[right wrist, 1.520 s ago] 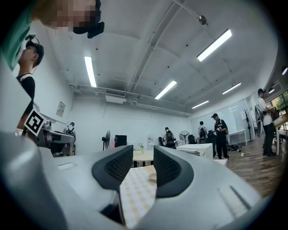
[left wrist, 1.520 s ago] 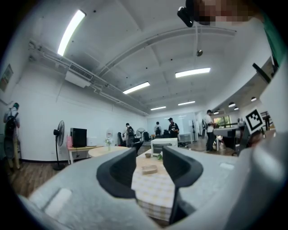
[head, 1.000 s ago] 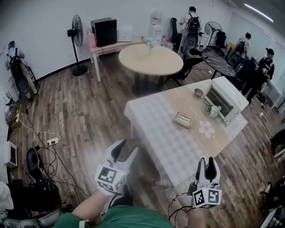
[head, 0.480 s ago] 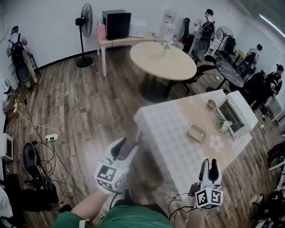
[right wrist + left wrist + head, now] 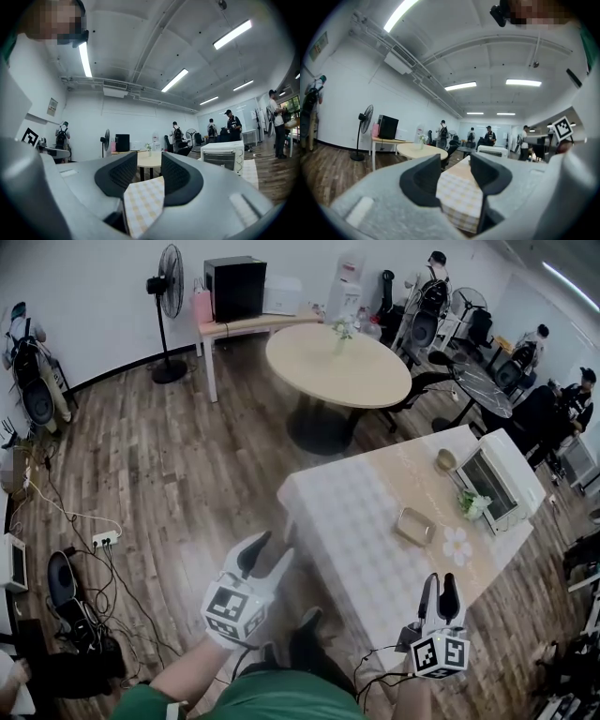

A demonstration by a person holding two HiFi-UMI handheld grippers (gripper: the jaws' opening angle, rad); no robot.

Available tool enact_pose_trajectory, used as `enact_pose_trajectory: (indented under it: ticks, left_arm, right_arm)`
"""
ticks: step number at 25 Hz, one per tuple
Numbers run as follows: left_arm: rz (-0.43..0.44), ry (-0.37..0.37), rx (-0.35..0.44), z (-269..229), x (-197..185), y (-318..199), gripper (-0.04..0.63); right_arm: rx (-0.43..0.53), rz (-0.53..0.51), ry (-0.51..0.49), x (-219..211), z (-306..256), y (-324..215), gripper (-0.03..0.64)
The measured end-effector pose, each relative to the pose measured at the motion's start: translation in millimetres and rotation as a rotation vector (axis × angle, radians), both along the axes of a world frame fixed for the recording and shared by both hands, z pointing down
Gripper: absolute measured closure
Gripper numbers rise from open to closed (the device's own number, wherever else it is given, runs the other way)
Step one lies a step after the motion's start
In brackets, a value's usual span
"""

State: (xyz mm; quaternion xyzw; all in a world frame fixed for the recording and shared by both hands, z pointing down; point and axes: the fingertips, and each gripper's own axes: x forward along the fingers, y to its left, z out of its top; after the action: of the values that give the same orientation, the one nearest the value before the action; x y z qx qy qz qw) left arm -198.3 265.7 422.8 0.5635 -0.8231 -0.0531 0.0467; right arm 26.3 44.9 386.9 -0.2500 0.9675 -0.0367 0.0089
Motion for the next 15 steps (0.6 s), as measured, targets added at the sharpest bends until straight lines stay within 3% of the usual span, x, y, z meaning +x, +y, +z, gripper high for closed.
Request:
enact_pose_trajectory:
  ticks: [9, 15]
  left_arm:
    - [0.011, -0.059, -0.028, -24, -41, -84, 0.402]
    - [0.109, -0.042, -0.067, -20, -37, -183, 0.407]
  right_arm:
    - [-0.018, 0.013, -0.071, -37, -7, -83, 0.474]
    - [-0.092, 0.046, -0.094, -34, 11, -157, 0.474]
